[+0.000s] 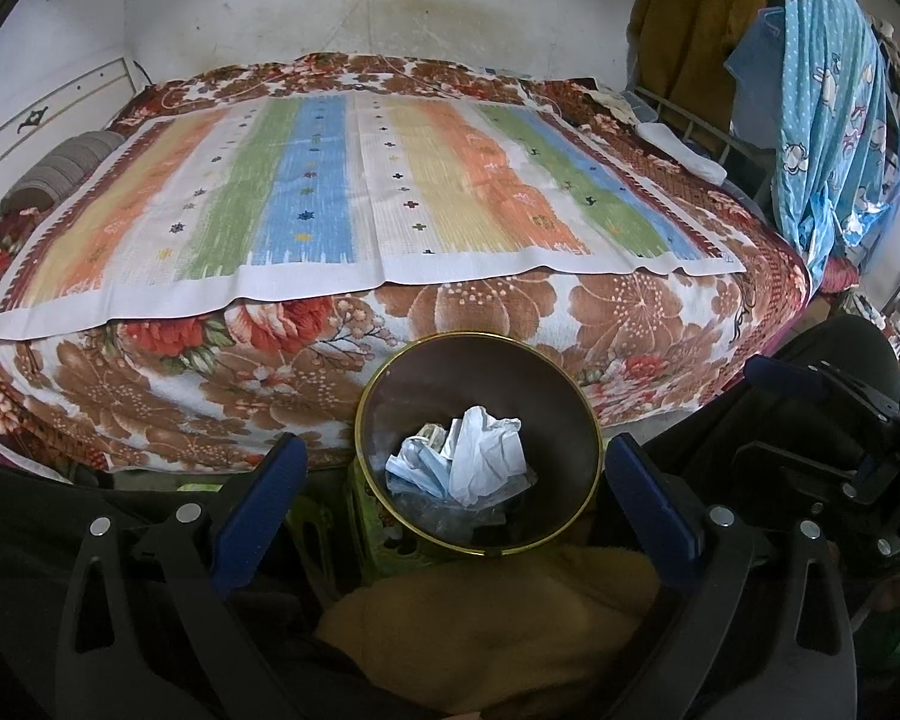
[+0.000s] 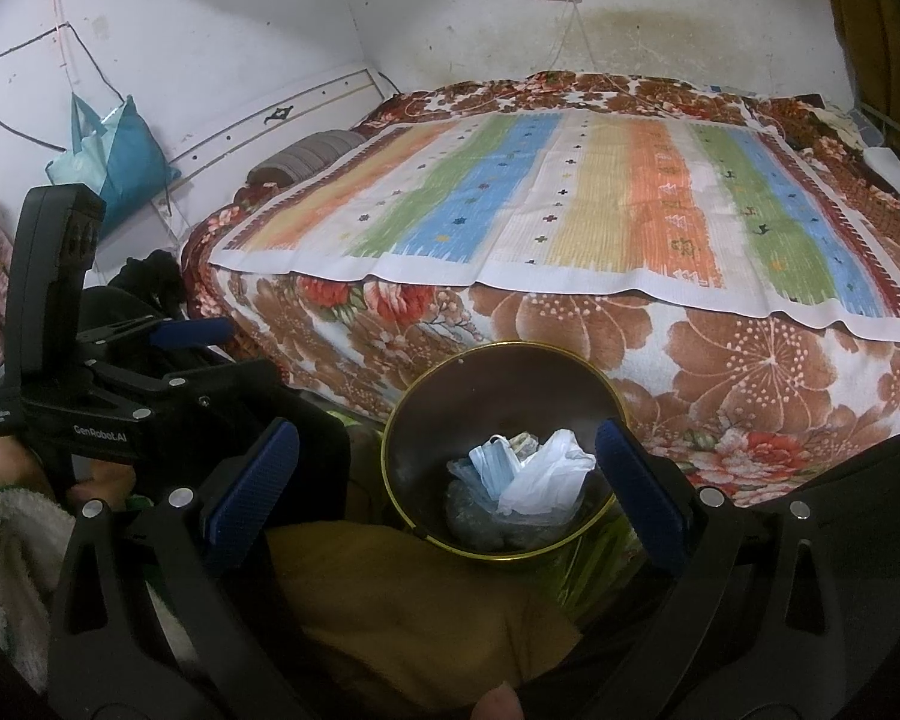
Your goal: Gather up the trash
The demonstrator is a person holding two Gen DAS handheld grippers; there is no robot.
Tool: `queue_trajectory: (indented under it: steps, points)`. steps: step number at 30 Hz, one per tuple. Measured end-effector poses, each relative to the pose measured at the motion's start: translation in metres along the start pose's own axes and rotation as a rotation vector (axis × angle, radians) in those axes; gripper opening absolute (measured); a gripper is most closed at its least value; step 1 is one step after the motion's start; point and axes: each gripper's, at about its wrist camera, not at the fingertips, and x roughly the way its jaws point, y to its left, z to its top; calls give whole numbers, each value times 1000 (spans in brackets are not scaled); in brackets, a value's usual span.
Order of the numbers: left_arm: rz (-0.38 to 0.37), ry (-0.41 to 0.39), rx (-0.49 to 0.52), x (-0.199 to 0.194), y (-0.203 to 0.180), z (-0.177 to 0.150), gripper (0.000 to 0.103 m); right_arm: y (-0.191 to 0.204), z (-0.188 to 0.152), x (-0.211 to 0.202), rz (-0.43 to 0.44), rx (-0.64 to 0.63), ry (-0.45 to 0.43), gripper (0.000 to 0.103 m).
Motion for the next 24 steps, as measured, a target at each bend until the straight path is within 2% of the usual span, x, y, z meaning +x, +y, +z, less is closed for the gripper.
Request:
queue_trajectory:
  steps: [24]
  points:
    - [-4, 14, 4, 4, 1, -3, 97, 0, -1, 1, 1, 5, 2, 95]
